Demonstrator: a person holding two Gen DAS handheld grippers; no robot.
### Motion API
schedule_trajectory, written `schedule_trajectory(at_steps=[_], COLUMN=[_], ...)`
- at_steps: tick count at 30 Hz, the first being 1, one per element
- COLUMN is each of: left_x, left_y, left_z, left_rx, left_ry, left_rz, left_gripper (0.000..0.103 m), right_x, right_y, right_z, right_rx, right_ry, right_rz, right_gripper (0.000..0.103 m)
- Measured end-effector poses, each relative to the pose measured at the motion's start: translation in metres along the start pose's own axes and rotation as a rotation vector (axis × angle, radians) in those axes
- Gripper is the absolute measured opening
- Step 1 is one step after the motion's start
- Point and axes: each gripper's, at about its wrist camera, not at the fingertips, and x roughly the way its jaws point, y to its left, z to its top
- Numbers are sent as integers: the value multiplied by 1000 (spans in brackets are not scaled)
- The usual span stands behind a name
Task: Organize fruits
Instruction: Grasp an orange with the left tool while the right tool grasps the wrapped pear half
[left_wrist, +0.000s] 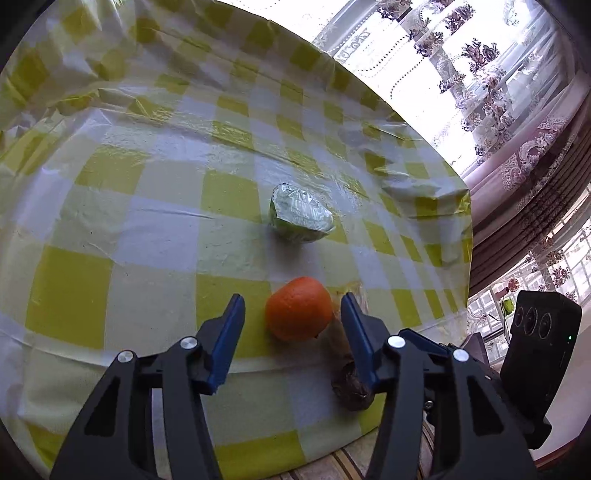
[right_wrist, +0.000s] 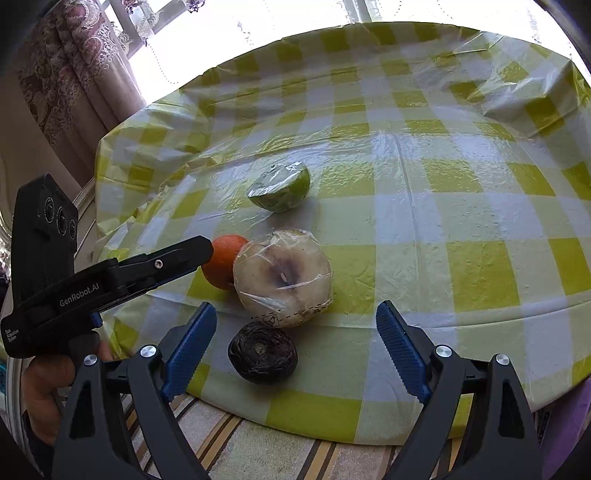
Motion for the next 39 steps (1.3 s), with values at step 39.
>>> schedule_trajectory(at_steps=[39], left_x=[15], left_y=[6], left_z=[-1], left_rx=[-52], left_ry=[17], left_rz=[-65], left_gripper=[42], right_x=[25], right_y=[1], right_z=[13], right_rx=[-33], right_ry=[19], right_rz=[-40], right_gripper=[62])
